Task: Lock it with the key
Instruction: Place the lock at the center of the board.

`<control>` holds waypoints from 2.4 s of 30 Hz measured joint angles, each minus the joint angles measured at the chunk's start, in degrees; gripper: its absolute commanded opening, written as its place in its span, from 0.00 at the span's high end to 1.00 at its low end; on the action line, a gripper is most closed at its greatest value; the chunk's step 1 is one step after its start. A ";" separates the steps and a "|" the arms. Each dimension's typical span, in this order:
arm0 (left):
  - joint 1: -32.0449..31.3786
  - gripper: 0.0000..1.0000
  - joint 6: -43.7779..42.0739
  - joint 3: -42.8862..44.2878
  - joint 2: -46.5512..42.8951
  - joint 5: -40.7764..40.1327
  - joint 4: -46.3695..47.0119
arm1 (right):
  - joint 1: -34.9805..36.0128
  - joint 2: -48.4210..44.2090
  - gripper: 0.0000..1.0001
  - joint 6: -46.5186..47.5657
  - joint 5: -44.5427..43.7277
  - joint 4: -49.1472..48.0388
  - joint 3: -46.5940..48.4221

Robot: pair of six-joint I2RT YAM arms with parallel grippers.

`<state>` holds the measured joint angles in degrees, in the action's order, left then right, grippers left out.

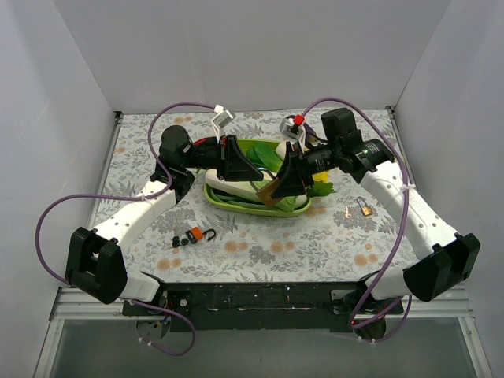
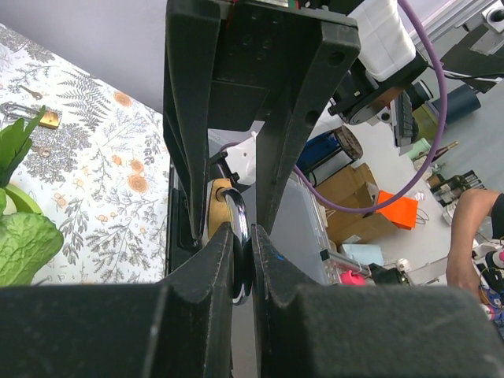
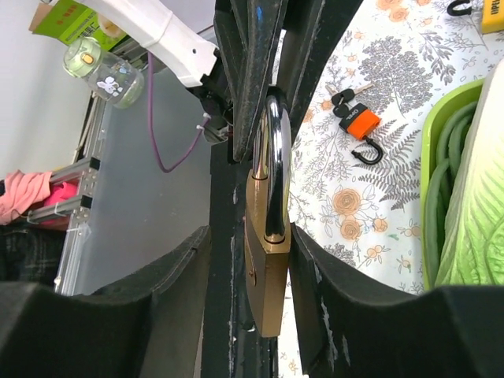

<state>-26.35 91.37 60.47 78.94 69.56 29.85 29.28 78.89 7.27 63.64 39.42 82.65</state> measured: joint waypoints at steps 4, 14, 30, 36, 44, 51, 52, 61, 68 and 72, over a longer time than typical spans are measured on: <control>0.00 1.00 0.11 0.00 0.00 -0.02 0.24 | 0.00 0.35 0.56 -0.04 1.01 -0.20 -0.85; 0.00 0.48 -0.15 0.02 0.00 0.11 0.26 | -0.13 0.68 0.99 -1.90 1.42 -0.63 -1.90; 11.98 0.02 -5.81 0.59 -1.90 -3.15 -10.45 | -36.48 0.76 0.99 14.53 3.76 19.61 -5.95; 13.40 0.02 -8.83 0.59 -4.33 -5.22 -13.81 | -57.37 4.26 0.99 23.41 -1.16 29.59 -6.29; 14.47 0.02 -11.28 0.57 -4.92 -8.11 -17.20 | -57.24 15.43 0.99 19.98 -13.05 27.10 -9.84; 14.62 0.02 -12.04 0.42 -4.92 -9.18 -18.14 | -50.90 20.48 0.99 15.37 -16.00 21.05 -16.31; 14.62 0.02 -12.11 0.42 -4.92 -9.22 -18.23 | -49.77 20.50 0.99 14.56 -16.00 20.15 -17.53; 14.62 0.02 -11.82 -0.11 -4.92 -9.42 -17.81 | -43.78 20.48 0.99 3.15 -18.03 7.43 -26.03; 14.62 0.02 -11.39 -1.09 -4.90 -9.57 -17.14 | -42.45 20.48 0.99 -1.86 -19.26 -0.50 -26.40; 14.62 0.02 -11.39 -1.18 -4.90 -9.62 -17.11 | -41.07 20.48 0.96 -3.96 -19.63 -3.39 -27.63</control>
<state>-11.73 79.99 59.29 74.04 59.94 12.73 -11.79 99.37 3.31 44.01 36.03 55.02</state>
